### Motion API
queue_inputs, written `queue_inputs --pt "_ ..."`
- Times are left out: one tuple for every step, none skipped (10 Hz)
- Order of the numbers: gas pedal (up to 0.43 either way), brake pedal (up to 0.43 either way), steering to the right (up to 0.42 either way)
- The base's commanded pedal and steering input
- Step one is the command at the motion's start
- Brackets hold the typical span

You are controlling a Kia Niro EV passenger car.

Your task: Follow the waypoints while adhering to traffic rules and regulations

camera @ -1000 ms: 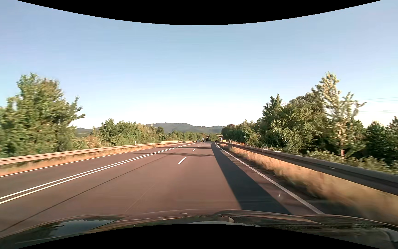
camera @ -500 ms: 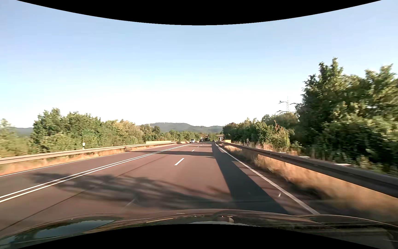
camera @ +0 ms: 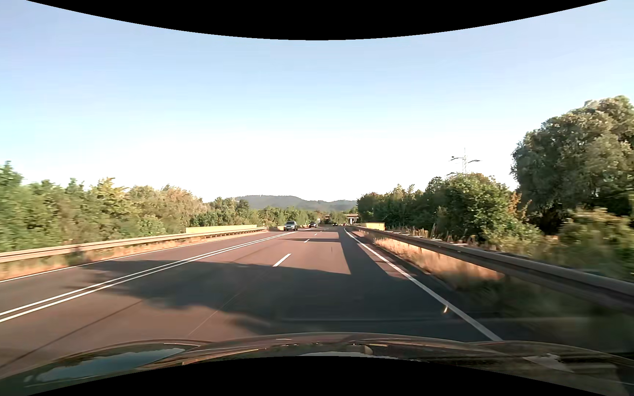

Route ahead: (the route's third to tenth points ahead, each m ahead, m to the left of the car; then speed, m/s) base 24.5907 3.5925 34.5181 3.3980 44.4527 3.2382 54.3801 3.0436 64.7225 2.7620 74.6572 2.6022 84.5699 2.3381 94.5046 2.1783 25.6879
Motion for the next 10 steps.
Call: queue_inputs --pt "0.228 0.000 0.002" --pt "0.228 0.000 0.002" --pt "0.228 0.000 0.002" --pt "0.228 0.000 0.003" --pt "0.228 0.000 0.003" --pt "0.228 0.000 0.003" --pt "0.228 0.000 0.003" --pt "0.228 0.000 0.003" --pt "0.228 0.000 0.003" --pt "0.228 0.000 0.004"
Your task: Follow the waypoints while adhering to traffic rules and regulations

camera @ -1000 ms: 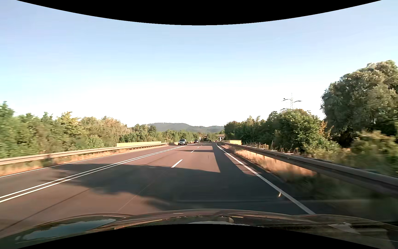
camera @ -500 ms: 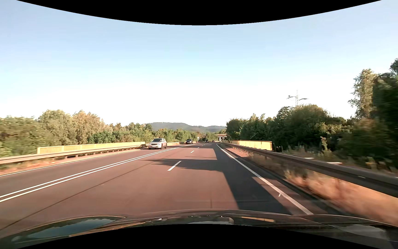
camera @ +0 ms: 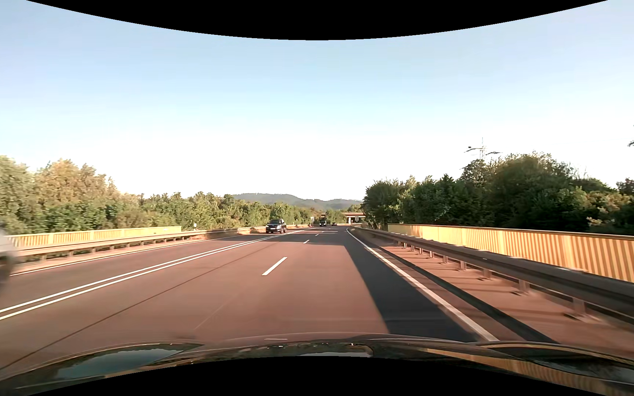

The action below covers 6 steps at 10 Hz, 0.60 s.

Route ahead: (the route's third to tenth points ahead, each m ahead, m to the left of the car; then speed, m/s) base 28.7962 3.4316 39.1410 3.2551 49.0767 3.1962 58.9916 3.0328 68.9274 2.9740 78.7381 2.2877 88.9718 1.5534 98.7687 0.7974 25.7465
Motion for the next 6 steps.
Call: queue_inputs --pt "0.228 0.000 0.004" --pt "0.228 0.000 0.004" --pt "0.228 0.000 0.004" --pt "0.228 0.000 0.004" --pt "0.228 0.000 0.005" --pt "0.228 0.000 0.005"
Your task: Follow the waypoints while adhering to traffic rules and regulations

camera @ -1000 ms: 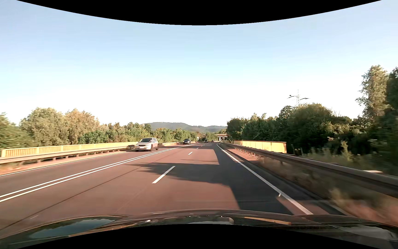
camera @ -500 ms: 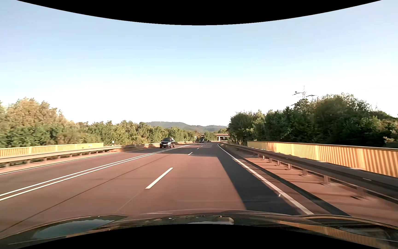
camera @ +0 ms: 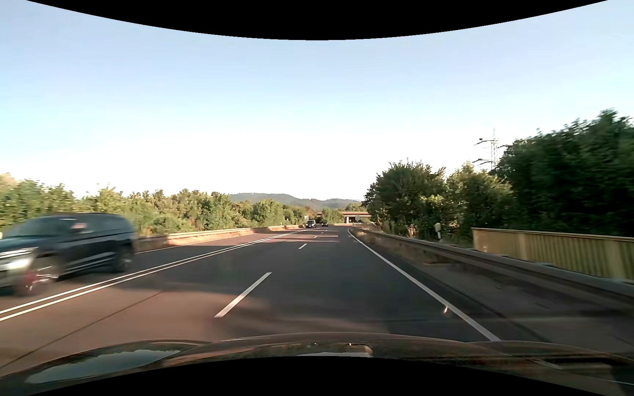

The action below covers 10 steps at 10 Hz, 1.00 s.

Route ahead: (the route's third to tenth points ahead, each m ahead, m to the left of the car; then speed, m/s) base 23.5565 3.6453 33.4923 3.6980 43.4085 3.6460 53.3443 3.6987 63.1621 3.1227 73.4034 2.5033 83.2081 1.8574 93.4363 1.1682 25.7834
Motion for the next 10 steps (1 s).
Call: queue_inputs --pt "0.228 0.000 0.005" --pt "0.228 0.000 0.004" --pt "0.228 0.000 0.004" --pt "0.228 0.000 0.004" --pt "0.228 0.000 0.004" --pt "0.228 0.000 0.005" --pt "0.220 0.000 0.005" --pt "0.220 0.000 0.005" --pt "0.220 0.000 0.005" --pt "0.220 0.000 0.004"
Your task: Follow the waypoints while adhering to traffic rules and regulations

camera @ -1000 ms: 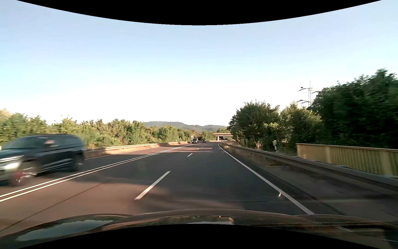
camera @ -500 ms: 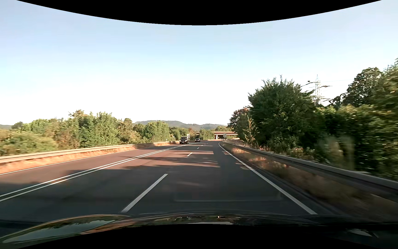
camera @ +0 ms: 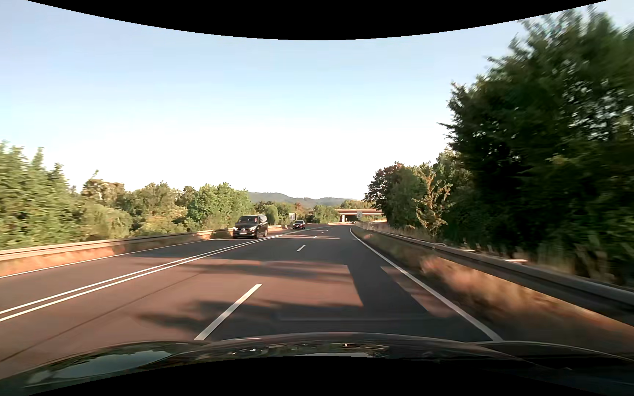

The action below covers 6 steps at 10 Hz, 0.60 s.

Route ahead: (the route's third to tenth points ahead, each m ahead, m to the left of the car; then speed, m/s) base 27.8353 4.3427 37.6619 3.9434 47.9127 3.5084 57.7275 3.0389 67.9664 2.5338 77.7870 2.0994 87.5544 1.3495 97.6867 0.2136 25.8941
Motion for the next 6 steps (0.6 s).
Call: queue_inputs --pt "0.220 0.000 0.005" --pt "0.220 0.000 0.005" --pt "0.209 0.000 0.005" --pt "0.209 0.000 0.005" --pt "0.209 0.000 0.006" --pt "0.197 0.000 0.006"
